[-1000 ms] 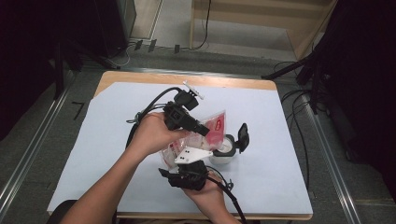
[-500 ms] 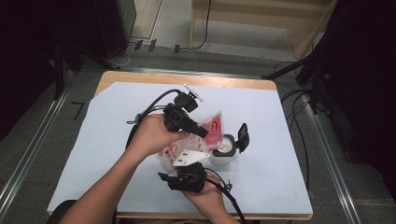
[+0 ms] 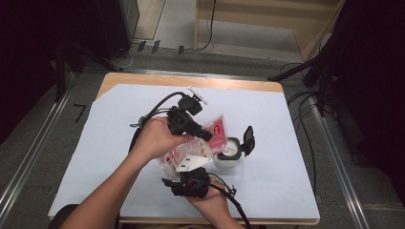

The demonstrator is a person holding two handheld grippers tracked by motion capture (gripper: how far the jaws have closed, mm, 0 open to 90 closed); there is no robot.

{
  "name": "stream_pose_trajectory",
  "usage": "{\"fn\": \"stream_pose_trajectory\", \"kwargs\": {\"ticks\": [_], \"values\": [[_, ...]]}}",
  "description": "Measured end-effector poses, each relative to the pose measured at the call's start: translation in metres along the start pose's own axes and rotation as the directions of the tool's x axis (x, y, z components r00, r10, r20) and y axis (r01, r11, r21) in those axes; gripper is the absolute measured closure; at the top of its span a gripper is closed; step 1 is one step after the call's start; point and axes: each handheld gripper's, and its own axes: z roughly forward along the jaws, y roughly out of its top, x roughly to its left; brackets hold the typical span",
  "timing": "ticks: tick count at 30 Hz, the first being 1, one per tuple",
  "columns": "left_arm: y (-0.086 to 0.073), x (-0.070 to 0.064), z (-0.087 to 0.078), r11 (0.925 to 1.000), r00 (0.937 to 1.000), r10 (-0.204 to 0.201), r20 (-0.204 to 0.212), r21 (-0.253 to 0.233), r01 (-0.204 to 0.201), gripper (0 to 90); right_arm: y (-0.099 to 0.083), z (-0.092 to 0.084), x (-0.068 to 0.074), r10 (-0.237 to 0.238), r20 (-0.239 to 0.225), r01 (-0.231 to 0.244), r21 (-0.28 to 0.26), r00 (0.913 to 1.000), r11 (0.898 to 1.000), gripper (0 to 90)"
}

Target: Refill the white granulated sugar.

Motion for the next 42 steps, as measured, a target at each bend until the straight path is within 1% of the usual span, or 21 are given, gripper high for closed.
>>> {"fn": "stream_pose_trajectory", "kwargs": {"ticks": [3, 6, 7, 11, 13, 14, 15, 17, 18, 19, 20, 21, 23, 25, 27, 29, 31, 36, 37, 39, 42], "values": [[0.000, 0.000, 0.002, 1.0000, 1.0000, 0.008, -0.005, -0.003, -0.008, 72.0, -0.001, 0.001, 0.000, -0.003, 0.003, 0.003, 0.004, 1.0000, 1.000, 54.1], [0.000, 0.000, 0.005, 0.9998, 0.9999, 0.017, 0.001, -0.004, -0.017, 70.8, -0.002, 0.003, 0.000, -0.003, 0.001, 0.003, 0.013, 1.0000, 1.000, 54.0], [0.000, 0.001, 0.007, 0.9996, 0.9996, 0.029, 0.005, -0.003, -0.029, 70.6, -0.003, 0.003, 0.000, -0.007, 0.004, 0.007, 0.017, 1.0000, 1.000, 53.9], [-0.001, 0.000, 0.010, 0.9991, 0.9991, 0.042, -0.002, 0.004, -0.042, 71.8, -0.005, 0.005, 0.000, -0.008, 0.008, 0.008, 0.032, 0.9999, 0.999, 53.8], [-0.001, 0.000, 0.009, 0.9989, 0.9989, 0.046, -0.004, 0.002, -0.046, 75.2, -0.004, 0.006, 0.000, -0.009, 0.009, 0.009, 0.034, 0.9999, 0.999, 53.9], [-0.002, 0.000, 0.008, 0.9982, 0.9981, 0.061, -0.007, 0.000, -0.061, 77.2, -0.004, 0.006, 0.000, -0.007, 0.008, 0.007, 0.033, 0.9999, 0.999, 53.8], [-0.002, 0.000, 0.008, 0.9976, 0.9974, 0.070, -0.015, -0.002, -0.070, 81.9, -0.004, 0.005, 0.000, -0.004, 0.012, 0.004, 0.033, 0.9999, 0.999, 53.5], [-0.002, -0.001, 0.006, 0.9972, 0.9972, 0.073, -0.017, -0.015, -0.073, 84.5, -0.004, 0.005, -0.002, -0.001, 0.020, 0.001, 0.034, 0.9998, 0.999, 53.5], [-0.002, -0.001, 0.004, 0.9970, 0.9974, 0.071, -0.015, -0.029, -0.072, 85.0, -0.004, 0.004, -0.002, -0.003, 0.024, 0.002, 0.032, 0.9997, 0.999, 53.5], [-0.002, -0.001, 0.002, 0.9970, 0.9975, 0.070, -0.010, -0.032, -0.071, 85.5, -0.004, 0.003, -0.003, 0.000, 0.028, -0.001, 0.027, 0.9996, 1.000, 53.5], [-0.002, -0.002, 0.000, 0.9963, 0.9975, 0.070, -0.013, -0.049, -0.071, 85.6, -0.003, 0.002, -0.004, 0.003, 0.030, -0.004, 0.025, 0.9996, 1.000, 53.5], [-0.002, -0.002, -0.003, 0.9962, 0.9974, 0.071, -0.016, -0.051, -0.071, 85.3, -0.003, 0.001, -0.005, 0.000, 0.043, -0.001, 0.019, 0.9991, 1.000, 53.6], [-0.002, -0.002, -0.008, 0.9953, 0.9979, 0.064, -0.010, -0.072, -0.064, 84.8, -0.002, -0.001, -0.007, 0.008, 0.047, -0.009, 0.010, 0.9989, 1.000, 53.5], [-0.003, 0.000, -0.014, 0.9930, 0.9985, 0.056, 0.001, -0.104, -0.055, 84.4, -0.002, -0.003, -0.009, 0.017, 0.054, -0.017, -0.002, 0.9984, 1.000, 53.6], [-0.003, 0.001, -0.020, 0.9912, 0.9988, 0.050, 0.002, -0.123, -0.049, 84.0, -0.001, -0.005, -0.011, 0.026, 0.060, -0.025, -0.015, 0.9978, 1.000, 53.6], [-0.004, 0.002, -0.027, 0.9900, 0.9990, 0.045, -0.001, -0.133, -0.045, 83.9, -0.001, -0.007, -0.014, 0.043, 0.070, -0.042, -0.021, 0.9966, 0.999, 53.4], [-0.005, 0.003, -0.033, 0.9880, 0.9989, 0.047, -0.002, -0.147, -0.047, 84.1, -0.002, -0.008, -0.018, 0.051, 0.081, -0.048, -0.035, 0.9954, 0.998, 52.8], [-0.007, 0.004, -0.044, 0.9822, 0.9990, 0.046, 0.002, -0.183, -0.044, 84.3, -0.002, -0.011, -0.026, 0.099, 0.085, -0.094, -0.053, 0.9915, 0.994, 53.1], [-0.007, 0.004, -0.046, 0.9813, 0.9989, 0.046, -0.001, -0.187, -0.045, 84.3, -0.002, -0.013, -0.029, 0.101, 0.098, -0.096, -0.055, 0.9901, 0.994, 52.8], [-0.008, 0.006, -0.050, 0.9777, 0.9988, 0.048, 0.008, -0.205, -0.045, 84.4, -0.002, -0.014, -0.032, 0.109, 0.111, -0.103, -0.058, 0.9878, 0.993, 52.7], [-0.010, 0.006, -0.056, 0.9756, 0.9987, 0.049, 0.009, -0.215, -0.046, 84.7, -0.001, -0.017, -0.035, 0.118, 0.125, -0.111, -0.061, 0.9851, 0.992, 52.2]]}}
